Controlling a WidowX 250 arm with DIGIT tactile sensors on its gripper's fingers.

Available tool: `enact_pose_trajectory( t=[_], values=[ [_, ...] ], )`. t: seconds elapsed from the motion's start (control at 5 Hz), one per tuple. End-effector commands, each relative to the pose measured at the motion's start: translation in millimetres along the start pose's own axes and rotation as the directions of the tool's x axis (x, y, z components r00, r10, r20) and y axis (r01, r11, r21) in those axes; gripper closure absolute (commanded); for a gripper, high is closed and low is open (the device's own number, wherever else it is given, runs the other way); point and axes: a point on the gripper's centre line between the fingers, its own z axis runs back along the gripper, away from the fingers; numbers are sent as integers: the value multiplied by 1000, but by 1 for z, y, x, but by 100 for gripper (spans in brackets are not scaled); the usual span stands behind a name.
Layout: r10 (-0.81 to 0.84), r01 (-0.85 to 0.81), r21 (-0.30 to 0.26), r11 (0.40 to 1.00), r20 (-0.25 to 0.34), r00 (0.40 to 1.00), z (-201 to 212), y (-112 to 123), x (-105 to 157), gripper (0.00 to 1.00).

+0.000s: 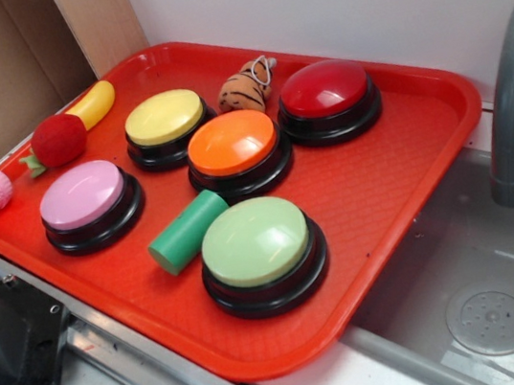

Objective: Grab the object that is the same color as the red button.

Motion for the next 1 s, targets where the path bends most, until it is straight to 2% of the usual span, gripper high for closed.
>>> enact_pose_trajectory(
  t=[0.0,0.2,0.4,0.8],
  values=[
    [121,-134,88,987,138,983,-23,38,23,0],
    [222,-244,118,963,173,959,-52,71,37,0],
    [310,-332,99,938,186,932,-77,100,46,0],
    [421,-455,132,881,221,880,-125,136,62,0]
  ],
)
